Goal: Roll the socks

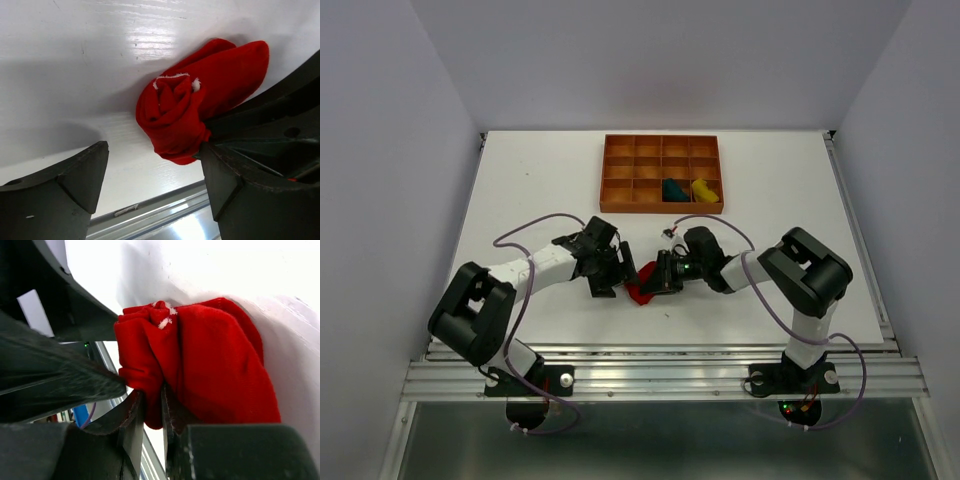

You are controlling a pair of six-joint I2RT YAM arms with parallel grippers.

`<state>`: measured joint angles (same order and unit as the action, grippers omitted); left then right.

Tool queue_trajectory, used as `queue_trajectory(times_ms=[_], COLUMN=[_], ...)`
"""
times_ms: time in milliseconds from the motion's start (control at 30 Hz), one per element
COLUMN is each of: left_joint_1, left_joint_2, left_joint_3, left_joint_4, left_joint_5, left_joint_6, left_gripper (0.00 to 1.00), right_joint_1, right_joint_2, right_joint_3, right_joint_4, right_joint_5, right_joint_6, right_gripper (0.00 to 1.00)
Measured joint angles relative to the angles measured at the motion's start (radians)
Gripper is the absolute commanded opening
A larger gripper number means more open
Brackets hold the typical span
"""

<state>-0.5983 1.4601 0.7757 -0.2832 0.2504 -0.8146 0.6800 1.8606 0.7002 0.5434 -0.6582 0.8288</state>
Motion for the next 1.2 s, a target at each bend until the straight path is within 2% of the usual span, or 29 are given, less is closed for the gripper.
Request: queue_trajectory(times_ms=[100,433,567,700,767,800,867,900,967,1133,1167,1200], left_joint_1=[0.000,0.001,-0.003,-0.004,-0.006,-0.006,-0.006,-0.006,-0.006,-0.018,-0.021,-0.026], left_joint_2=[0.037,0.064,0.101,0.122,0.123,0.125,0.129,0.130,0.134,0.136,0.139,0.145], left_joint_3=[0.002,0.026,0.053,0.065,0.066,0.067,0.071,0.073,0.076,0.086,0.094,0.107], left_joint_4=[0.010,0.030,0.032,0.045,0.051,0.055,0.060,0.062,0.063,0.049,0.042,0.030], left_joint_5=[0.010,0.008,0.006,0.012,0.012,0.013,0.019,0.022,0.026,0.009,-0.001,-0.013], left_joint_6=[0.015,0.035,0.046,0.047,0.047,0.046,0.047,0.047,0.046,0.027,0.023,0.017], left_gripper=[0.74,0.68,0.61,0.47,0.37,0.24,0.11,0.00,0.00,0.00,0.00,0.00], right_joint_1=[-0.008,-0.020,-0.025,-0.026,-0.026,-0.026,-0.026,-0.026,-0.026,-0.027,-0.026,-0.025], right_joint_2=[0.001,0.016,0.028,0.032,0.032,0.032,0.032,0.032,0.032,-0.002,-0.019,-0.042], right_joint_3=[0.000,0.006,0.013,0.015,0.016,0.016,0.017,0.019,0.027,0.051,0.052,0.052], right_joint_4=[-0.003,-0.001,0.000,0.000,0.000,0.000,0.000,-0.004,-0.018,-0.109,-0.134,-0.159], right_joint_5=[-0.012,-0.042,-0.058,-0.068,-0.074,-0.077,-0.083,-0.084,-0.083,-0.051,-0.039,-0.028], right_joint_6=[0.010,0.020,0.016,0.009,0.002,-0.003,-0.017,-0.027,-0.047,-0.138,-0.162,-0.179], right_gripper=[0.05,0.06,0.05,0.06,0.05,0.06,0.07,0.09,0.11,0.41,0.52,0.55])
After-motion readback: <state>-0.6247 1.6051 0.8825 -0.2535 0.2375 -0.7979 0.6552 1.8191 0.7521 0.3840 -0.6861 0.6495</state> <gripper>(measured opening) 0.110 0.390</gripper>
